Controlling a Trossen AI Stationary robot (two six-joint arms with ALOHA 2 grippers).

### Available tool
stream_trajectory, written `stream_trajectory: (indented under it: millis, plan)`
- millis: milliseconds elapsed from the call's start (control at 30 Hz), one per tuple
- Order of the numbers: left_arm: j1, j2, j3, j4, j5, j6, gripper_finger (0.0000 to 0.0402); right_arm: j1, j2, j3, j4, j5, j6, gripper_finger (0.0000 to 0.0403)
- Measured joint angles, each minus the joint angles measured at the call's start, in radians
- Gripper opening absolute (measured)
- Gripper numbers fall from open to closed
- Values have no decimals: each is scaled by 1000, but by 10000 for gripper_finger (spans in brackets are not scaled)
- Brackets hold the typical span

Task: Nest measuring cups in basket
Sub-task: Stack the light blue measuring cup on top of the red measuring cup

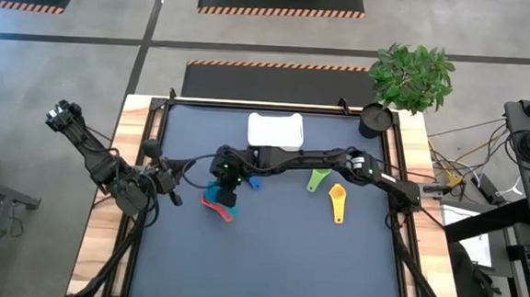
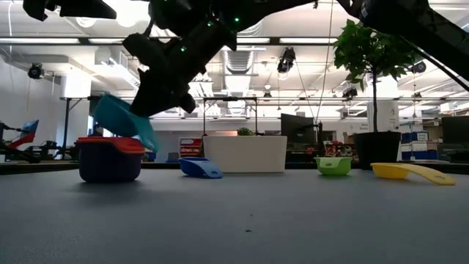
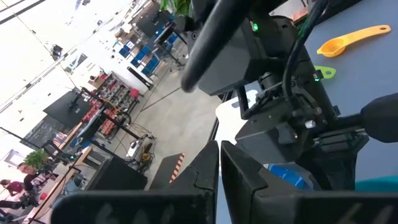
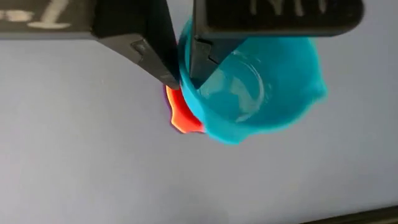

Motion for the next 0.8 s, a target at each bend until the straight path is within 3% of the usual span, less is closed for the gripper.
stream_trajectory:
  millis: [333,533,667,800]
  plan:
    - [0,0,0,0,0,0,0,0,0,0,20,0,19,108]
    - [0,0,0,0,0,0,0,0,-2,20,-7,0,19,134]
    - [0,0,0,0,0,0,0,0,-7,51,-39,-27,-6,128]
    - [0,0,0,0,0,0,0,13,-7,51,-50,-44,-45,84]
